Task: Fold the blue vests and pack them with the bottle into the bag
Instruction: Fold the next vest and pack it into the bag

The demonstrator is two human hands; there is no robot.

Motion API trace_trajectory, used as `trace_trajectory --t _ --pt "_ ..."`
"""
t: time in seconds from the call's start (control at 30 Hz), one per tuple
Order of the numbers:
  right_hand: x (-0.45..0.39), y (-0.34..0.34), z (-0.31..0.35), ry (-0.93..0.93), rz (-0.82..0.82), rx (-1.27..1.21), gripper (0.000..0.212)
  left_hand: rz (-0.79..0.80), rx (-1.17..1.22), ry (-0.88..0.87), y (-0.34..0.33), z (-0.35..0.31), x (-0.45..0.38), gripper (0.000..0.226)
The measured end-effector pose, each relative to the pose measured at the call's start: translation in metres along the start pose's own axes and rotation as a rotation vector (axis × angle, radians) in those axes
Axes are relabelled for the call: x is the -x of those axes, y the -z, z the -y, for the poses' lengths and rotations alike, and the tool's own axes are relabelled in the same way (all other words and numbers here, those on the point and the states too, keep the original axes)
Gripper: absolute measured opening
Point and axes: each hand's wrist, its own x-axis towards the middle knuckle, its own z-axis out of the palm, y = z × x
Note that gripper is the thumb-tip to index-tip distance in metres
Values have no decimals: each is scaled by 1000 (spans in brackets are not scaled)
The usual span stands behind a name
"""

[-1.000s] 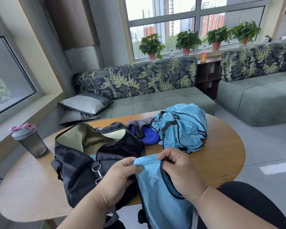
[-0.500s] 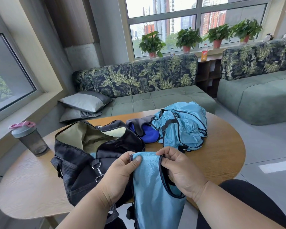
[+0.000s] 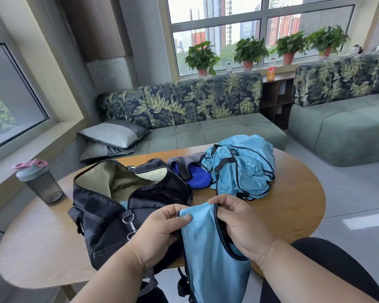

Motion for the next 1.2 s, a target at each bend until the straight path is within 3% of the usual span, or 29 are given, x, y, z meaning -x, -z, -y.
trace_trajectory --t 0.27,0.43,0.57,0.83,1.2 --pt "2 1 2 32 7 106 20 -14 -90 -55 0 -1 0 7" --pt "1 4 3 65 20 249 7 -59 -145 -157 3 -2 -3 7" --pt "-1 8 2 97 23 396 12 -44 -167 -162 7 -4 -2 19" --pt "-3 10 3 123 -26 374 21 3 -174 -124 4 -8 1 13" --pt "2 10 8 190 51 420 24 -128 -99 45 5 -8 0 42"
